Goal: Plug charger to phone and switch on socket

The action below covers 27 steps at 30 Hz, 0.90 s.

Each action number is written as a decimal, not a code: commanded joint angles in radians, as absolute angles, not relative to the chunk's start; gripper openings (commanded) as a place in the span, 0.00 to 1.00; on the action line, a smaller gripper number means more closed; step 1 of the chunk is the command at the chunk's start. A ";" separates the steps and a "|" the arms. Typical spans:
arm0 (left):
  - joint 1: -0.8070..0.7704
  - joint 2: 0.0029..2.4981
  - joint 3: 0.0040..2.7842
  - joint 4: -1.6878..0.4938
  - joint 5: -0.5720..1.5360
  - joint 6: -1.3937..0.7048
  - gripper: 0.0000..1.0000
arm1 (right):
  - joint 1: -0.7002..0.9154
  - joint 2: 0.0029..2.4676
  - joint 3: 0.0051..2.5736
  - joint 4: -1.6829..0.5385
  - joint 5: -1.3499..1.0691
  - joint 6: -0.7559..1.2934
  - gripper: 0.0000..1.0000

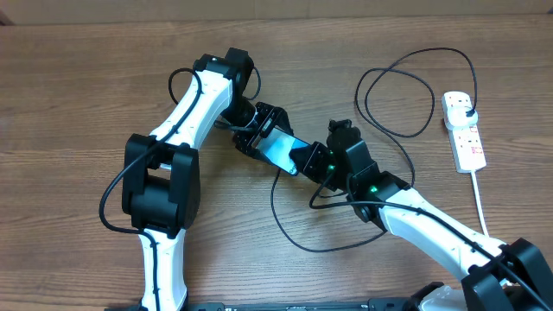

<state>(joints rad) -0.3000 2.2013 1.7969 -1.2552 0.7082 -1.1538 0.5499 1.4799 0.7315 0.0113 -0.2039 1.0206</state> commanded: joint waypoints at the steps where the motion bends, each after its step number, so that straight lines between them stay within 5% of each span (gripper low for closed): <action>1: -0.306 2.199 1.824 -1.240 0.733 -1.096 0.84 | 0.508 1.428 0.752 -0.006 -0.203 1.003 0.04; 14: -0.279 2.199 1.824 -0.924 0.981 -0.714 0.85 | 0.373 1.277 0.752 -0.092 -0.202 1.029 0.04; 27: -0.274 2.199 1.824 -0.515 1.314 -0.884 0.86 | 0.202 1.245 0.754 0.072 -0.199 1.303 0.04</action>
<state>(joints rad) -0.2779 2.2013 1.8057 -0.5434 1.2144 -0.8131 0.2192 1.2892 0.7311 0.0235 -0.1982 1.2213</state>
